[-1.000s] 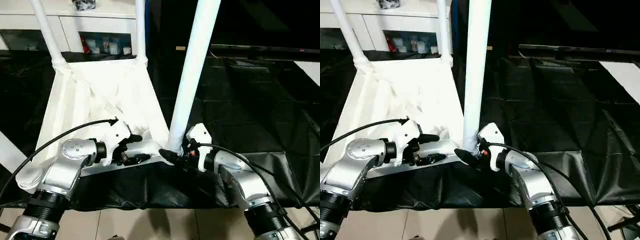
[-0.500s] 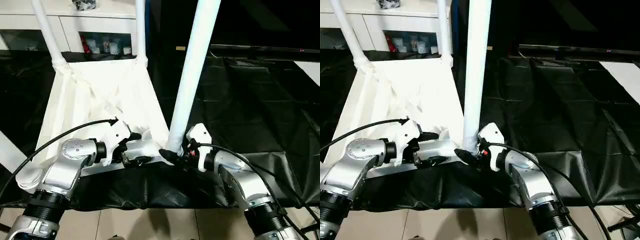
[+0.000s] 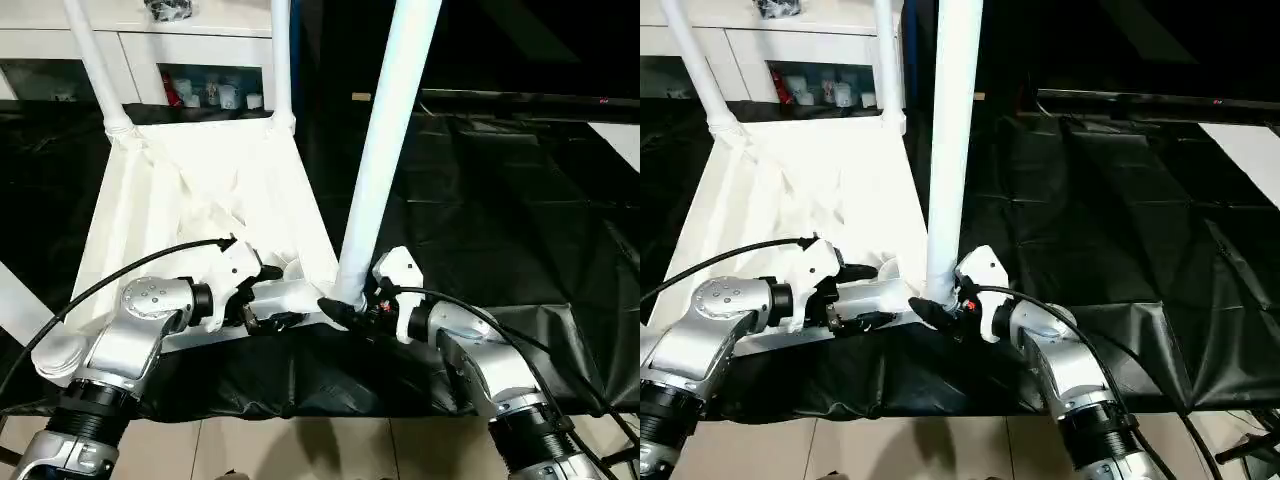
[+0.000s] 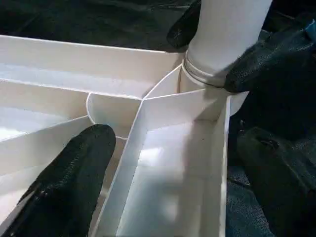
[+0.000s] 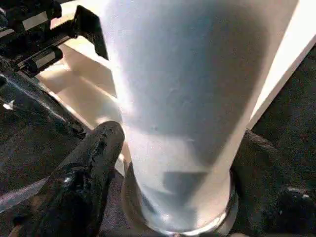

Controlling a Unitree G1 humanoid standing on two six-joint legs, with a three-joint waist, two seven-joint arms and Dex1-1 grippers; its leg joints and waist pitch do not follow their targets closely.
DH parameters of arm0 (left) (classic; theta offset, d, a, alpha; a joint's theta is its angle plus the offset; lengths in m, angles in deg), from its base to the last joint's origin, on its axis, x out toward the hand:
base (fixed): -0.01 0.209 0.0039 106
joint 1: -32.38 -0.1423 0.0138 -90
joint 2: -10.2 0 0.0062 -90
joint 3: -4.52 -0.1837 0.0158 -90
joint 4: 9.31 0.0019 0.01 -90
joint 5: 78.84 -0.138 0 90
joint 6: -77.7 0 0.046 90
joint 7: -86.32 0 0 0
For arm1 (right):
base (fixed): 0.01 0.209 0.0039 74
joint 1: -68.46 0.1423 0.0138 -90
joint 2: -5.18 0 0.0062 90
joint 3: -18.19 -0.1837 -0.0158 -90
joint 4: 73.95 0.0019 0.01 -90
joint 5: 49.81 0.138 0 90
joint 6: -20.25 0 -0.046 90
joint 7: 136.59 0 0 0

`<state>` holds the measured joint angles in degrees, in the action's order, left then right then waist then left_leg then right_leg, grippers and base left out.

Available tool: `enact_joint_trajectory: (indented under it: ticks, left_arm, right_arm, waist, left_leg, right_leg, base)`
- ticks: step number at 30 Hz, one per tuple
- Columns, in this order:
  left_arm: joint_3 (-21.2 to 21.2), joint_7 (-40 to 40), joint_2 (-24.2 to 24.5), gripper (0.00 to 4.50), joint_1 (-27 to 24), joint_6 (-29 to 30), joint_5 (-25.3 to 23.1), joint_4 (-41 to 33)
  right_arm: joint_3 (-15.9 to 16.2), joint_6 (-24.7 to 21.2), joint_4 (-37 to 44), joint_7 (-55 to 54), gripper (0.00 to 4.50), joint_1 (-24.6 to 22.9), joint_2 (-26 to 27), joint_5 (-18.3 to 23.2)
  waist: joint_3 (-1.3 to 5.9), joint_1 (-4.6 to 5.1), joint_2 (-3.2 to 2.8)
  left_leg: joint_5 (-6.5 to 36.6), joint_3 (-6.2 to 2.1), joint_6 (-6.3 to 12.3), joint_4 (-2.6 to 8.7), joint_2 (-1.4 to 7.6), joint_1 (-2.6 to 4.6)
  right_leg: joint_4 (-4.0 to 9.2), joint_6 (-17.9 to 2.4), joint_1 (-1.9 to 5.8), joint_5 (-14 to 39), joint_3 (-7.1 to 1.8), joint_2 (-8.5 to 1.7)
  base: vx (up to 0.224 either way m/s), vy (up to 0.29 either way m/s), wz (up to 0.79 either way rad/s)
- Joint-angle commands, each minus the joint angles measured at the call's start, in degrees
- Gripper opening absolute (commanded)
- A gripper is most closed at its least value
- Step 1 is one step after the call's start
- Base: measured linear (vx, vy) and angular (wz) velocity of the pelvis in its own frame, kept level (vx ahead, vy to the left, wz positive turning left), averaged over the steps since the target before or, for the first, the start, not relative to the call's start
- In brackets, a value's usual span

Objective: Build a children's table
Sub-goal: Rotate leg to tighten

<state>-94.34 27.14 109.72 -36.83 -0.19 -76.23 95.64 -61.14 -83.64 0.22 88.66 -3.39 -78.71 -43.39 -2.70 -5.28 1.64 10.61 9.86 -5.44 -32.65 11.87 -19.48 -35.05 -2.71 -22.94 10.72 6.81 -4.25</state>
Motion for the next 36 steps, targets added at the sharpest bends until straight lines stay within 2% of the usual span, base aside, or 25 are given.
enact_joint_trajectory:
  ticks: [1,36]
  left_arm:
    - [-0.5,-0.1,0.1,4.45,0.2,-0.4,-0.2,-0.8]
    - [-0.5,-0.1,0.1,4.45,0.2,-0.4,-0.2,-0.8]
  right_arm:
    - [0.7,-0.9,0.1,0.4,3.58,0.6,-0.3,-0.1]
    - [0.7,-0.9,0.1,0.4,3.58,0.6,-0.3,-0.1]
  waist:
    - [3.66,-0.27,-0.27]
    - [3.70,-0.28,-0.30]
  left_leg:
    - [6.9,-0.34,2.68,2.95,1.38,-0.44]
    - [6.8,-0.37,2.68,2.93,1.39,-0.44]
  right_leg:
    - [4.03,-7.0,3.80,9.6,-3.95,-4.20]
    - [3.96,-7.2,3.82,9.2,-3.93,-4.20]
  base:
    - [0.000,0.000,0.00]
    - [0.000,0.000,0.00]
